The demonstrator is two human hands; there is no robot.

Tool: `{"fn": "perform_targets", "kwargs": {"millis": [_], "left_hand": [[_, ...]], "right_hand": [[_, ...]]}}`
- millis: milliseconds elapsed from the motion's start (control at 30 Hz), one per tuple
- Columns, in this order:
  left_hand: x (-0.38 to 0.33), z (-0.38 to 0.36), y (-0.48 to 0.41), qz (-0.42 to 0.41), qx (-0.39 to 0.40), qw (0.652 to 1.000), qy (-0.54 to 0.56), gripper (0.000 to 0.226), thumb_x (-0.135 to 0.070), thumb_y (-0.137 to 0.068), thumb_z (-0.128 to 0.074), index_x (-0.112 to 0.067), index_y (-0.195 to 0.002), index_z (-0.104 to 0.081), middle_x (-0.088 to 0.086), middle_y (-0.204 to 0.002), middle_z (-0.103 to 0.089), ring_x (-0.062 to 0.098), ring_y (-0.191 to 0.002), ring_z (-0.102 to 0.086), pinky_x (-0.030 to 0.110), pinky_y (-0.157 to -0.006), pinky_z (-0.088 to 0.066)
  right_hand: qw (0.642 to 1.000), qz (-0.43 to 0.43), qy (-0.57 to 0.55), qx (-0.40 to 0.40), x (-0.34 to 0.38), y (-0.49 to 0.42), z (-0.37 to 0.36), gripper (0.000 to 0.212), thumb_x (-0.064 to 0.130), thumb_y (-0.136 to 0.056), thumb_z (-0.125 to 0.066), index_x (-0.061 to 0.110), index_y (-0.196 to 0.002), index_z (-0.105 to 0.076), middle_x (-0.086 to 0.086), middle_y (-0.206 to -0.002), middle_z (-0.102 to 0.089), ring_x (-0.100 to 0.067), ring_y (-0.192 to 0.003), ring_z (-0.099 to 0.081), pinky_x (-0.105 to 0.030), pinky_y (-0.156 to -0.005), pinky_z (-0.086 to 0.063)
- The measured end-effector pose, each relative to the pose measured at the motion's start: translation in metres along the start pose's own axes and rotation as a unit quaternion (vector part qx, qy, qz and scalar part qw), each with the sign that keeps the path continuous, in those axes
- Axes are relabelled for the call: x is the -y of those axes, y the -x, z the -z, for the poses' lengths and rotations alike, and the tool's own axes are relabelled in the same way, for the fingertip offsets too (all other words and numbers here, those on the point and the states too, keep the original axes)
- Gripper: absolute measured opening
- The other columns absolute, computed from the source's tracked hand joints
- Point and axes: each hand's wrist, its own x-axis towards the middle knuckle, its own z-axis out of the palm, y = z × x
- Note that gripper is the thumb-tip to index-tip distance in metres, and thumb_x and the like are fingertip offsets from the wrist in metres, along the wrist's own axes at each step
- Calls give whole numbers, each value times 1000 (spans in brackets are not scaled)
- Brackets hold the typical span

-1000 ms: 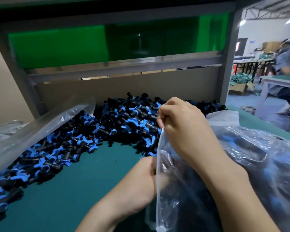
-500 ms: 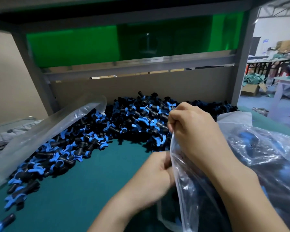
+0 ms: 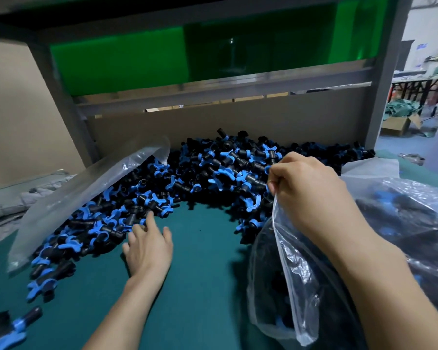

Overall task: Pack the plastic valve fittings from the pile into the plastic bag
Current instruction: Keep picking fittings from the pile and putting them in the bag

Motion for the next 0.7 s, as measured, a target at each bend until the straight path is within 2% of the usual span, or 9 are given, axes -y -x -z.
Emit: {"fn": "perform_targets", "kwargs": {"millis": [67,200,367,433,533,633,700], "left_hand": [[-1,1,-11,21,10,999,-30,56,-43,-102,-30,-22,-153,-22,19,-140,-43,33,-127,-41,45,-103,-32],[1,1,-26,52,-9,998,-34,44,-37,-102,-36,-15,-139,-42,23,-132,-47,37,-118,-50,46,-98,-38],[5,1,-20,58,-67,994,58,23,-19,-102,-40,-8,-119,-51,27,-120,-53,43,-108,-55,49,-92,-41],[8,5,-8,38,-112,985,124,20,-16,-101,-39,-9,-116,-51,25,-115,-57,42,-101,-56,49,-82,-45],[13,9,12,5,-144,954,264,12,-24,-102,-37,-22,-108,-47,5,-95,-63,32,-83,-57,39,-65,-42],[15,13,29,9,-98,887,451,11,-27,-104,-39,-29,-102,-49,-5,-88,-65,21,-80,-61,34,-69,-46],[15,15,37,8,-64,859,508,17,-26,-105,-40,-29,-99,-55,-3,-85,-64,14,-75,-59,29,-72,-46]], "right_hand": [[1000,0,-3,0,0,0,0,32,8,-85,-49,28,-61,-43,7,-93,-54,-21,-88,-48,-30,-70,-24],[1000,4,-5,-9,-1,0,-3,32,9,-86,-48,29,-60,-42,7,-93,-54,-21,-88,-48,-30,-70,-22],[1000,6,-18,-12,-3,0,-2,35,10,-85,-47,30,-58,-39,7,-93,-54,-20,-90,-49,-30,-72,-24],[1000,6,-23,-11,-2,0,-2,37,9,-86,-47,31,-57,-38,8,-93,-54,-20,-90,-48,-30,-73,-25],[1000,6,-24,-9,-2,1,0,36,8,-85,-46,30,-58,-39,7,-92,-53,-20,-90,-48,-30,-73,-25],[1000,5,-25,-4,-1,0,0,35,6,-84,-45,29,-58,-41,7,-92,-54,-21,-89,-48,-31,-73,-26],[1000,3,-20,0,-1,0,0,36,5,-84,-45,29,-58,-41,8,-92,-54,-21,-89,-48,-32,-73,-27]]}}
